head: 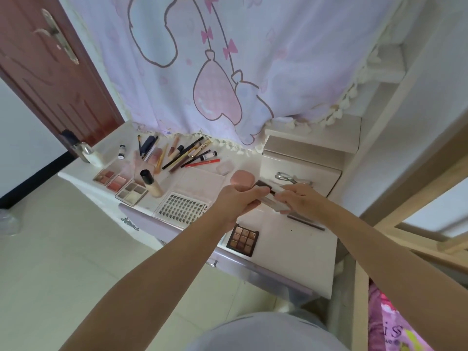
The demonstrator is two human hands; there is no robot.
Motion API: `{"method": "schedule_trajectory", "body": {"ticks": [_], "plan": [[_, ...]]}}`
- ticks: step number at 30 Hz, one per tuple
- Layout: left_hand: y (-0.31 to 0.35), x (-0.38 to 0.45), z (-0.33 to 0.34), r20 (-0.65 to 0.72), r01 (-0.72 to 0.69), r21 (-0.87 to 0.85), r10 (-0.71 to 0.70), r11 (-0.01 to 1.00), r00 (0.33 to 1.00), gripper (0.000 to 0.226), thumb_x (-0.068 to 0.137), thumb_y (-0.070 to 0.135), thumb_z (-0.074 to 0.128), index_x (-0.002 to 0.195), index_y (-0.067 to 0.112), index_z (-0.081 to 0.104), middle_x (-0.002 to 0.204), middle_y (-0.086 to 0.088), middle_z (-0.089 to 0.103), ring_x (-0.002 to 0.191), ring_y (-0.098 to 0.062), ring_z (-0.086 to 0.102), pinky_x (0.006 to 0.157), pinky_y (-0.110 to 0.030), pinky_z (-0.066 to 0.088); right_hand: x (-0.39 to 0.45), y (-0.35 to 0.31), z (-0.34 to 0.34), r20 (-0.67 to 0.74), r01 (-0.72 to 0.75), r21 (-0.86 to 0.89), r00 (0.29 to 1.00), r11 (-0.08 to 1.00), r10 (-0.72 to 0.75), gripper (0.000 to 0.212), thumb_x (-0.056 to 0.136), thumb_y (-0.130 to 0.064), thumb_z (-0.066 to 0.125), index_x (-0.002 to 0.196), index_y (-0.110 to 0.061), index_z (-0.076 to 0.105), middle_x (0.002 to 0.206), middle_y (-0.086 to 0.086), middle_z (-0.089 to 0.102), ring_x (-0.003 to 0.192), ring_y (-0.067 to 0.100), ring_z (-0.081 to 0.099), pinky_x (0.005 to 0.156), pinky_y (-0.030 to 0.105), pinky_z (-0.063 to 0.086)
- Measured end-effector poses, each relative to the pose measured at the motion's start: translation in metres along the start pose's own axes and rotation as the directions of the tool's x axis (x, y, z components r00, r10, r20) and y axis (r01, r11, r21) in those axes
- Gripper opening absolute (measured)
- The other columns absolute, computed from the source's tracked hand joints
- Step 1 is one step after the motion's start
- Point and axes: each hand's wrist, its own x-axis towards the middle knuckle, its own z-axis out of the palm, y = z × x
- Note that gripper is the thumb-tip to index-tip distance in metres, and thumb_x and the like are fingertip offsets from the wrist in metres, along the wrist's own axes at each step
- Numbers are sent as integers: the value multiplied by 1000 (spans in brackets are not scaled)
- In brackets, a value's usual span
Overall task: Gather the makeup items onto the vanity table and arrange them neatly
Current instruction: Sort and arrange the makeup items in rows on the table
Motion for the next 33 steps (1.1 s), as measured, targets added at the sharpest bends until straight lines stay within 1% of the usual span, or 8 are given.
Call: {"method": "schedule_trajectory", "body": {"ticks": [3,8,12,15,17,23,30,33], "plan": [[-9,-6,-6,87,16,6,-16,1000,996,5,83,8,60,88,9,64,88,-7,63,85,-12,60,80,-13,50,0,13,4,44,-50,86,998,995,47,26,93,-17,43,74,-21,61,74,-3,62,62,-3,60,53,5,45],[-35,-12,-15,273,52,110,-81,993,959,43,81,-10,56,119,12,55,95,-2,65,81,-7,64,75,-15,51,-8,43,-2,70,-145,278,989,950,131,20,90,-28,45,87,-18,62,76,2,68,68,13,65,70,23,56],[-75,-10,-6,251,82,422,-203,903,946,61,77,-10,61,133,7,42,109,-11,61,98,-19,58,88,-27,46,-18,78,3,128,-316,273,948,909,292,29,78,-44,51,91,-19,59,59,-6,68,57,4,65,71,25,57],[-107,-4,1,162,93,604,-236,791,958,71,76,1,67,139,11,35,116,-17,54,101,-23,54,90,-26,42,-21,103,12,98,-417,315,908,853,408,36,88,-41,46,113,-16,51,81,-1,61,62,6,63,75,32,55],[-124,-1,6,150,69,647,-216,759,965,67,76,4,68,136,12,40,106,-15,57,89,-19,53,83,-26,44,-20,113,19,61,-476,295,875,828,481,41,90,-42,43,120,-14,47,99,8,56,72,14,59,67,29,52],[-148,4,13,78,39,711,-134,702,988,56,76,7,68,129,12,48,114,-13,62,104,-27,58,74,-14,35,-6,129,39,-89,-536,239,819,810,567,45,89,-42,47,107,-1,53,78,10,53,63,16,51,58,25,46],[-156,11,14,18,55,856,-135,515,991,32,84,18,59,112,7,50,108,-15,63,100,-31,59,78,-32,45,5,131,44,-188,-528,252,796,811,576,37,87,-40,52,81,-3,55,75,9,54,58,14,53,51,18,50],[-160,13,16,5,55,903,-140,427,990,29,85,19,57,109,8,47,106,-14,62,98,-30,59,77,-34,46,8,130,43,-151,-549,243,793,800,590,43,90,-39,48,101,2,54,94,14,54,75,20,57,53,16,49]]}}
